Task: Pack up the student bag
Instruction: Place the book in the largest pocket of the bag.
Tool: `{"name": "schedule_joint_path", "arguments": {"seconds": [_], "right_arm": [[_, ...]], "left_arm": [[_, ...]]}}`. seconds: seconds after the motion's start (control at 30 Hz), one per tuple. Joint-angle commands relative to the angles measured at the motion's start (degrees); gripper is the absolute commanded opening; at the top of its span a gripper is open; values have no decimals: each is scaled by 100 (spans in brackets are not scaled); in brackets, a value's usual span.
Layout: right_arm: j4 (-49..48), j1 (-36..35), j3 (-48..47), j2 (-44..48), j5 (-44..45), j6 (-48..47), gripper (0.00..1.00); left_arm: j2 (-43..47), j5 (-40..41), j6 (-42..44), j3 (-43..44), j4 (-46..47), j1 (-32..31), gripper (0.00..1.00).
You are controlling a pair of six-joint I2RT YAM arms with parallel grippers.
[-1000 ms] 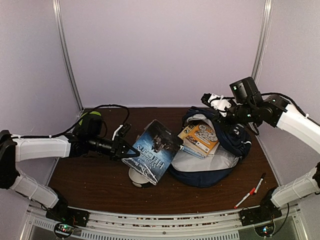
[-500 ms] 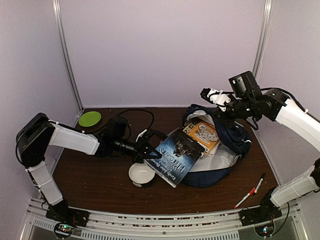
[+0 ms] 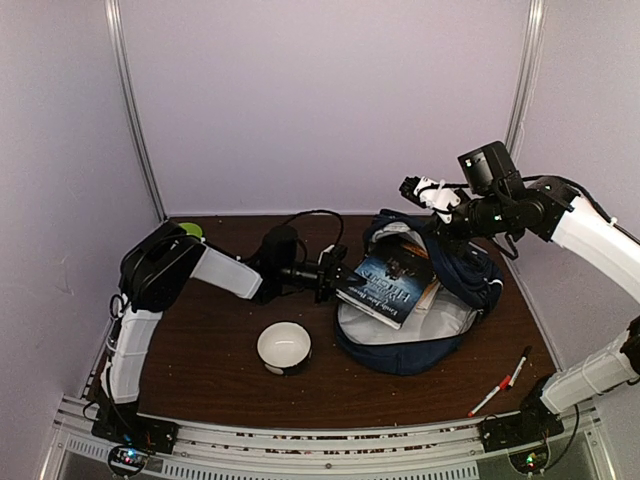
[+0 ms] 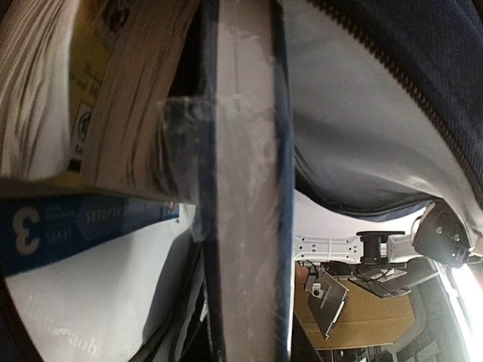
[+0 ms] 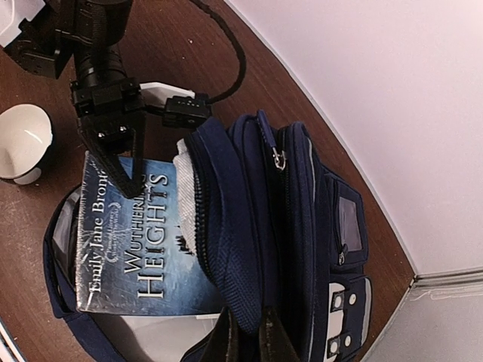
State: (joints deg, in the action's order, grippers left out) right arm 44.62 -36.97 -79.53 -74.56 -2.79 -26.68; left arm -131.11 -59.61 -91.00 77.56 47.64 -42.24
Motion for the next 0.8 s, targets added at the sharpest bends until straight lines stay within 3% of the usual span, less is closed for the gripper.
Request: {"name": "schedule_joint_path", "arguments": {"seconds": [0.0,0.17,0.37,0.67,0.77], "right_arm": [[-480,-96,-142,276,-490,-43,0],[-338,-253,-142,267,-758,-151,0],[-150,-397,-5,373,-954,-275,0],[250,-502,527,695,-828,-563,0],[248,-498,822,782,-850,-544,0]], "left_arm": [[12,-26,635,833,-418,-61,0],[-377,126,2069,2231,-2790,-158,0],[-756,801,2288,2831,-3541,-132,2],[-943,1170,1955,2793,-3196,-98,34],[-537,1327,2277,2494,-3663,-92,47]]}}
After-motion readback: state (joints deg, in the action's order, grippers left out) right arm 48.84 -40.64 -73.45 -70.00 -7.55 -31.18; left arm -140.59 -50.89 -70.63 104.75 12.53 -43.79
